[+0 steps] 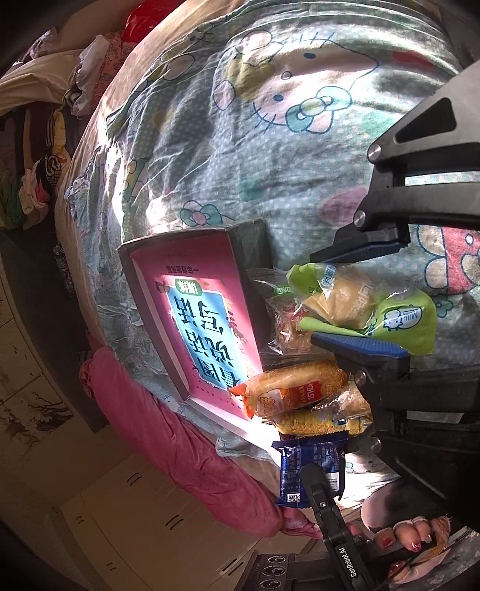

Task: Organize snacks
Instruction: 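Lift the blue pack with the left gripper while the right gripper carries the green bag toward the tray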

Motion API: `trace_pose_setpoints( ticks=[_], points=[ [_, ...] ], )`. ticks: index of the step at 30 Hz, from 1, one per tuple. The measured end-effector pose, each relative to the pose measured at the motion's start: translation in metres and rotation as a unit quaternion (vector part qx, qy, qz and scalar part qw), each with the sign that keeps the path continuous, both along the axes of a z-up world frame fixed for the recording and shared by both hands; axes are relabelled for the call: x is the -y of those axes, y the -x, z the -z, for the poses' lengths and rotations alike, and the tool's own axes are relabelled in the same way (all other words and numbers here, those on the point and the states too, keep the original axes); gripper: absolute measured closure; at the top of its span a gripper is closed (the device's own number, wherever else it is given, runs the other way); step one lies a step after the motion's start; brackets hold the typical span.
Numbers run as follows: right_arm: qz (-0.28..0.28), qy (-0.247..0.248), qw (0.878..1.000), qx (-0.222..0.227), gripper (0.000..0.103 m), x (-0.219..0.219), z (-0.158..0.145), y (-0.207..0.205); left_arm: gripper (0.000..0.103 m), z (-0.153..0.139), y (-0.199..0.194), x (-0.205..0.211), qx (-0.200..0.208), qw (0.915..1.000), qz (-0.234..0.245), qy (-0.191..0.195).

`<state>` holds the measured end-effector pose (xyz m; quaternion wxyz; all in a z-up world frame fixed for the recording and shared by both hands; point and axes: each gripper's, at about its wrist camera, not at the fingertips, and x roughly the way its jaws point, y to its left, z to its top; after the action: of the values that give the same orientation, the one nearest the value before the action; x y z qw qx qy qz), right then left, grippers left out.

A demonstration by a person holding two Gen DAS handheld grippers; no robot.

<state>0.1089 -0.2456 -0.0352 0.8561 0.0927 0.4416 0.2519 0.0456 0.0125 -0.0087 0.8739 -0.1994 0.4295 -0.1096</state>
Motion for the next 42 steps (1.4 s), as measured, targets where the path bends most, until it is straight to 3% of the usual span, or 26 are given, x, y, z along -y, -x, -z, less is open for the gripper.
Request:
trace_pose_setpoints(
  ticks=[13,23,42],
  points=[
    [0.008,-0.038,0.998,0.048,0.067,0.000,-0.024,-0.007,0.080,-0.014,-0.010,-0.042,0.025,0.9975,-0.066,-0.005],
    [0.008,-0.028,0.996,0.081,0.067,-0.014,-0.032,-0.040,0.080,-0.005,-0.037,-0.051,0.020,0.9959,-0.087,-0.016],
    [0.020,0.000,0.997,0.076,0.067,-0.026,-0.008,-0.090,0.080,0.026,-0.081,-0.059,-0.004,0.9932,-0.112,-0.031]
  ],
)
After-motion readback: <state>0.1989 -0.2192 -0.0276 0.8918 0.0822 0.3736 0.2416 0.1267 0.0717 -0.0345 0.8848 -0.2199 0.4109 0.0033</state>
